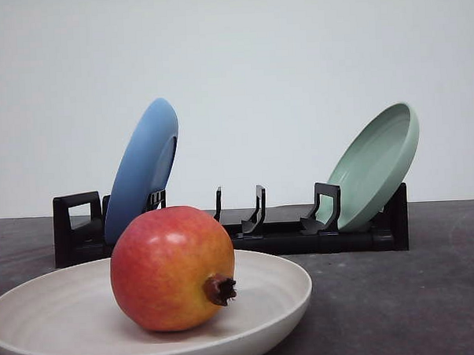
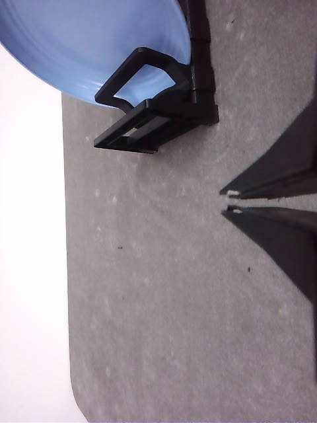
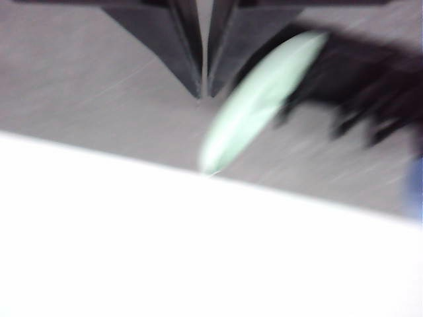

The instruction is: Place pomegranate in white plate

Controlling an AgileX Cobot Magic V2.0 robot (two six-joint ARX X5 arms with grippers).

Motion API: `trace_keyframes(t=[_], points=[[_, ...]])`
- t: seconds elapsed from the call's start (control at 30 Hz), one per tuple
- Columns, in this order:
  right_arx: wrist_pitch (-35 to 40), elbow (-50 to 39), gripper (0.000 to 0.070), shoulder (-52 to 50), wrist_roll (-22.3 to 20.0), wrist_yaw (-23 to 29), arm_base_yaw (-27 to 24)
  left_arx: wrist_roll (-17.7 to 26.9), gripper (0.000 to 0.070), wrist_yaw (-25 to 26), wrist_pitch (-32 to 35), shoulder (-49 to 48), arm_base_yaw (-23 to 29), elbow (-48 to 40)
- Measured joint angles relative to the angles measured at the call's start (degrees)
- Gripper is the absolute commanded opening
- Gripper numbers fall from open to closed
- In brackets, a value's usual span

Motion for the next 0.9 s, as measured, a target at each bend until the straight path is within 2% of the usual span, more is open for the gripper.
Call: trace_keyframes(t=[0.07, 0.13, 0.33, 0.4, 0.67, 0.9], points=[[6.2, -5.0, 0.0006, -1.6, -0.8, -1.2, -3.7, 0.0, 0.0, 0.0, 0.0, 0.0, 0.0, 0.0], [9.9, -9.7, 0.0006, -3.0, -1.3, -1.6, -5.3, 0.0, 0.0, 0.0, 0.0, 0.0, 0.0, 0.0], [10.5, -19.7, 0.0006, -7.6, -1.8, -0.1, -7.3, 0.0, 0.0, 0.0, 0.0, 0.0, 0.0, 0.0], [10.1, -22.0, 0.0006, -9.3, -0.9, 0.8, -7.9, 0.0, 0.0, 0.0, 0.0, 0.0, 0.0, 0.0], [0.3, -22.2, 0.0006, -14.1, 1.0, 1.3, -11.9, 0.0, 0.0, 0.0, 0.0, 0.0, 0.0, 0.0], [0.0, -22.1, 0.0006, -14.1, -0.2, 1.4, -12.4, 0.0, 0.0, 0.0, 0.0, 0.0, 0.0, 0.0]])
